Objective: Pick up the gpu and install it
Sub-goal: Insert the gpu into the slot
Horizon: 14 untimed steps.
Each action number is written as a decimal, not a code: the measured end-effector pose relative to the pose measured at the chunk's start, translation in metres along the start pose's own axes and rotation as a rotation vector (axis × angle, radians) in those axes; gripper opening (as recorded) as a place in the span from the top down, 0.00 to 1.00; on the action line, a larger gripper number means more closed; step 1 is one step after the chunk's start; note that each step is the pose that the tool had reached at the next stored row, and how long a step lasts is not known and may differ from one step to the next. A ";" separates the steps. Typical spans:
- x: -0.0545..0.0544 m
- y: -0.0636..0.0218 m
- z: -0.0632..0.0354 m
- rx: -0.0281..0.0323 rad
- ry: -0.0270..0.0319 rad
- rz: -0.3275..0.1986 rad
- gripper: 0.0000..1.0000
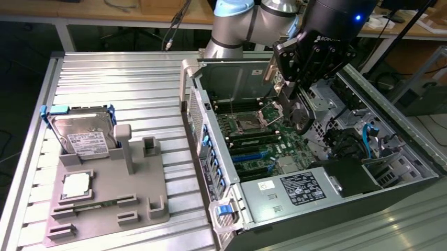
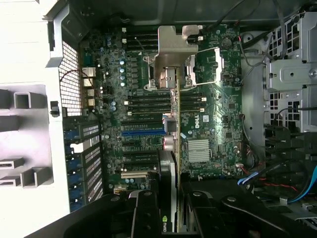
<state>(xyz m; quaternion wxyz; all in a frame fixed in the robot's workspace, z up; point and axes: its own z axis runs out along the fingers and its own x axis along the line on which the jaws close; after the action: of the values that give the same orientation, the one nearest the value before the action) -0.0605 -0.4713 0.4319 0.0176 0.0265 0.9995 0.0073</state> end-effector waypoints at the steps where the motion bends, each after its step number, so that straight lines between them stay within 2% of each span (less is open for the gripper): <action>1: 0.000 0.0000 0.0000 0.0000 0.0000 0.000 0.73; 14: -0.005 0.0002 0.0002 0.0000 0.0000 0.000 0.73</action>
<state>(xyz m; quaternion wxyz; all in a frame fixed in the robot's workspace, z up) -0.0556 -0.4713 0.4319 0.0176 0.0265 0.9995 0.0073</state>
